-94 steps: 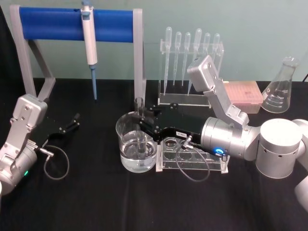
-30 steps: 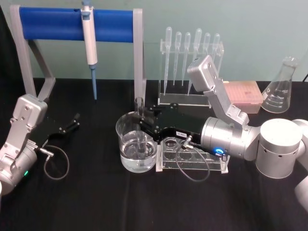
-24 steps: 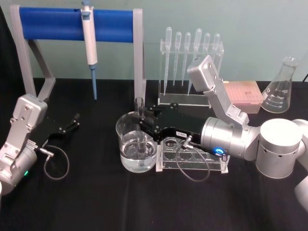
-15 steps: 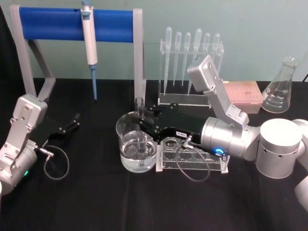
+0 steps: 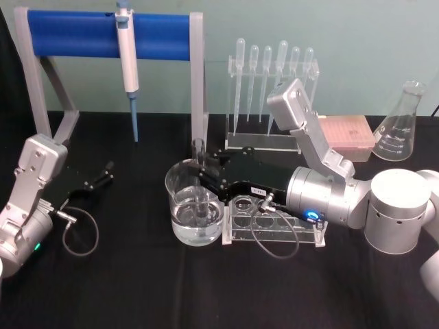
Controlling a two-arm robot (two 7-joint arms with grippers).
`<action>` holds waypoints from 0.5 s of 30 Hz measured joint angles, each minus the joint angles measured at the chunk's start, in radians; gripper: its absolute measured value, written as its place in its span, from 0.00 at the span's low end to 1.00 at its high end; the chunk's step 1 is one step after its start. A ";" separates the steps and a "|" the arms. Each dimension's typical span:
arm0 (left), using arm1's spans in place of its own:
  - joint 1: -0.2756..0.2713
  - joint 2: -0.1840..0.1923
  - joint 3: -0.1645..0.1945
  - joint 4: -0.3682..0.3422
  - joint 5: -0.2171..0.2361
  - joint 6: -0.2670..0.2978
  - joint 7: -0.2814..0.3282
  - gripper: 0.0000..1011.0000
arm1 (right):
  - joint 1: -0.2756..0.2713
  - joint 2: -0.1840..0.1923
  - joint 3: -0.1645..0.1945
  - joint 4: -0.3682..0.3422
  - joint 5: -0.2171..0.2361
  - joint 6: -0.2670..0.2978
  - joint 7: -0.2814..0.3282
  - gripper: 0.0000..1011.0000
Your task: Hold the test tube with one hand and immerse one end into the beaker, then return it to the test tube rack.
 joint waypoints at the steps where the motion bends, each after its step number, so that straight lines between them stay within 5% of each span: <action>1: 0.000 0.000 0.000 0.000 0.000 0.000 0.000 0.99 | 0.000 0.000 0.000 0.000 0.000 0.000 0.000 0.24; 15: 0.000 0.000 0.000 0.000 0.000 0.000 0.000 0.99 | 0.000 0.000 0.000 0.000 0.000 0.000 0.000 0.24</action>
